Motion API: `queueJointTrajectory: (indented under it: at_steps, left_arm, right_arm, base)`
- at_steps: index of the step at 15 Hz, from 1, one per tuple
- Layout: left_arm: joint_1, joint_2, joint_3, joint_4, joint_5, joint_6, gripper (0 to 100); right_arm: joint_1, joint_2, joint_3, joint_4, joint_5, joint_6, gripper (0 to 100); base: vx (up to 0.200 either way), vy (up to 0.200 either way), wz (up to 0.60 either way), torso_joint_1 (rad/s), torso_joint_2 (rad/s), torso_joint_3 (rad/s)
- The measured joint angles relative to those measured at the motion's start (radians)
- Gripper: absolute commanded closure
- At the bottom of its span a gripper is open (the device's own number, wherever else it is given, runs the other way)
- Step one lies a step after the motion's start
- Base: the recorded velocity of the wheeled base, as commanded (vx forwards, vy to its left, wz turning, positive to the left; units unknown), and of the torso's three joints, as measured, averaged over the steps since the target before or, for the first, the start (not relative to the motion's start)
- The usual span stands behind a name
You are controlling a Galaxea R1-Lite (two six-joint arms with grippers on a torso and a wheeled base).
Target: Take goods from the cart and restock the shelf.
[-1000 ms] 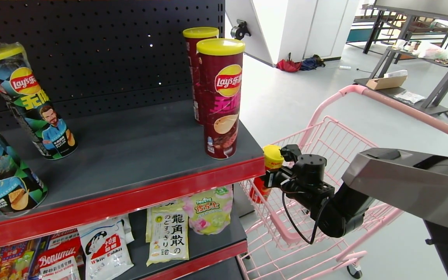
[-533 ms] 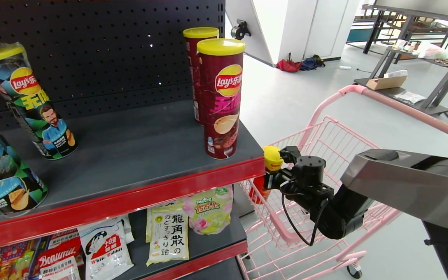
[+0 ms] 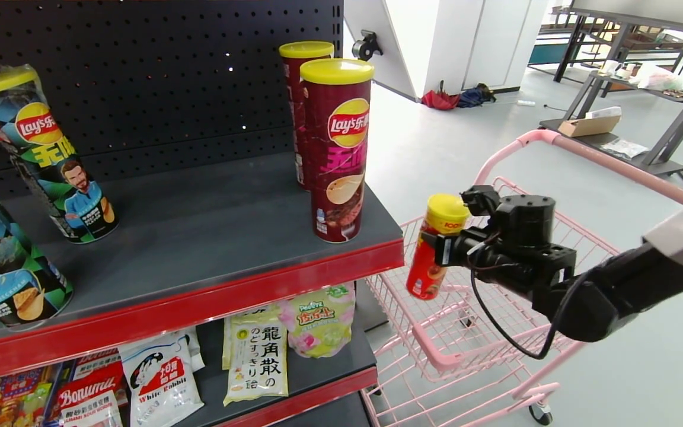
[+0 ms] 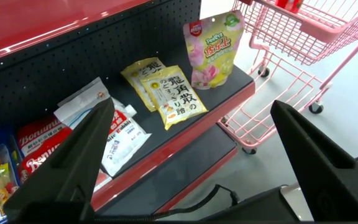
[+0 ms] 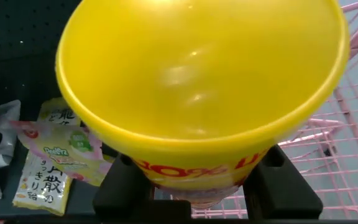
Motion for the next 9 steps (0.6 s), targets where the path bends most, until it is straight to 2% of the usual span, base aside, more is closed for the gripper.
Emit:
queueJointTrajectory:
  at_steps: [3, 6, 8, 9]
  left_arm:
    - [0.000, 0.000, 0.000, 0.000, -0.004, 0.000, 0]
    - [0.000, 0.000, 0.000, 0.000, -0.006, 0.000, 0]
    - [0.000, 0.000, 0.000, 0.000, -0.006, 0.000, 0]
    - [0.000, 0.000, 0.000, 0.000, -0.006, 0.000, 0]
  right_arm:
    - [-0.029, -0.167, 0.037, 0.123, -0.031, -0.039, 100]
    - [-0.035, -0.329, 0.028, 0.246, -0.222, -0.056, 100]
    - [-0.026, -0.436, 0.021, 0.318, -0.287, -0.071, 100]
    - [-0.025, -0.502, 0.022, 0.400, -0.304, -0.087, 100]
  base:
    - [0.000, 0.000, 0.00, 0.000, 0.00, 0.000]
    - [0.000, 0.000, 0.00, 0.000, 0.00, 0.000]
    - [0.000, 0.000, 0.00, 0.000, 0.00, 0.000]
    - [0.000, 0.000, 0.00, 0.000, 0.00, 0.000]
